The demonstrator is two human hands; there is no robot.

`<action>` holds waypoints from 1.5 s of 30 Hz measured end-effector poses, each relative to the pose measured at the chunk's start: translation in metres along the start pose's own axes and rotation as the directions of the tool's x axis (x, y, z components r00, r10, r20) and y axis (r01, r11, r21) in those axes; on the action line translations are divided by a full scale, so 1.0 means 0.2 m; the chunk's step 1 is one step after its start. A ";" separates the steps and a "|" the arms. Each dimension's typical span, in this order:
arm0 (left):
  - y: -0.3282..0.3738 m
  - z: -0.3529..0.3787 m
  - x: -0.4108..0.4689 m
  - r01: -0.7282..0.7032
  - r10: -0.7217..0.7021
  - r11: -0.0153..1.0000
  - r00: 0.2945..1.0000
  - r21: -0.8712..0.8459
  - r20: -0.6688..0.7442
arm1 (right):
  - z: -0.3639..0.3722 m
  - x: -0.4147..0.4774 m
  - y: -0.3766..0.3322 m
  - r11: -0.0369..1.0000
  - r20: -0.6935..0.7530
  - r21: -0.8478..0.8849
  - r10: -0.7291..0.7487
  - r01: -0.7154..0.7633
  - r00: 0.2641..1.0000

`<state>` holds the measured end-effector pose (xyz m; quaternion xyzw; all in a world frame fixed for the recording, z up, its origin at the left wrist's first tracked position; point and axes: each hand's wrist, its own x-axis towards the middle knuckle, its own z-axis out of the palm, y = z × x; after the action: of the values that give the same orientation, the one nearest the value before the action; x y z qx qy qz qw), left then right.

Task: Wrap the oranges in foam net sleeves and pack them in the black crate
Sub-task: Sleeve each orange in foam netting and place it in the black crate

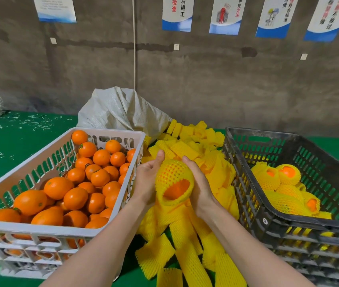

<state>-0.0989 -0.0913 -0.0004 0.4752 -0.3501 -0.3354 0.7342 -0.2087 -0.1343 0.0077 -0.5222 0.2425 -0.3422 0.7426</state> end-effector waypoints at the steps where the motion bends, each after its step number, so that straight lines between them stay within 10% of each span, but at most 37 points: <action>1: 0.01 0.00 0.00 0.057 -0.056 0.998 0.998 0.021 -0.011 | 0.01 -0.02 -0.02 0.996 -0.014 -0.071 -0.049 0.048 0.999; 7: 0.05 -0.02 -0.02 0.612 -0.558 0.781 0.773 -0.123 0.301 | -0.01 -0.07 -0.04 0.712 -0.016 -0.610 -0.449 0.347 0.893; 12: 0.04 0.00 -0.01 0.568 -0.521 0.821 0.785 -0.055 0.336 | -0.05 -0.04 -0.03 0.781 -0.015 -0.530 -0.398 0.330 0.917; 25: 0.05 0.00 -0.03 0.605 -0.584 0.793 0.721 0.070 0.374 | -0.13 -0.01 -0.11 0.586 0.166 -0.692 -0.439 0.422 0.883; 35: -0.02 0.14 -0.04 0.596 -0.574 0.802 0.786 -0.037 0.227 | -0.23 -0.06 0.00 0.718 -0.059 -0.632 -0.420 0.292 0.905; 45: -0.08 0.35 -0.01 0.506 -0.476 0.855 0.853 -0.117 0.214 | -0.36 -0.19 -0.03 0.441 0.221 -0.790 -0.445 0.427 0.868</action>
<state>-0.1598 -0.1278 0.0050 0.4531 -0.2512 -0.5815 0.6273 -0.2866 -0.1514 -0.0103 -0.8453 0.2371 -0.3742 0.2987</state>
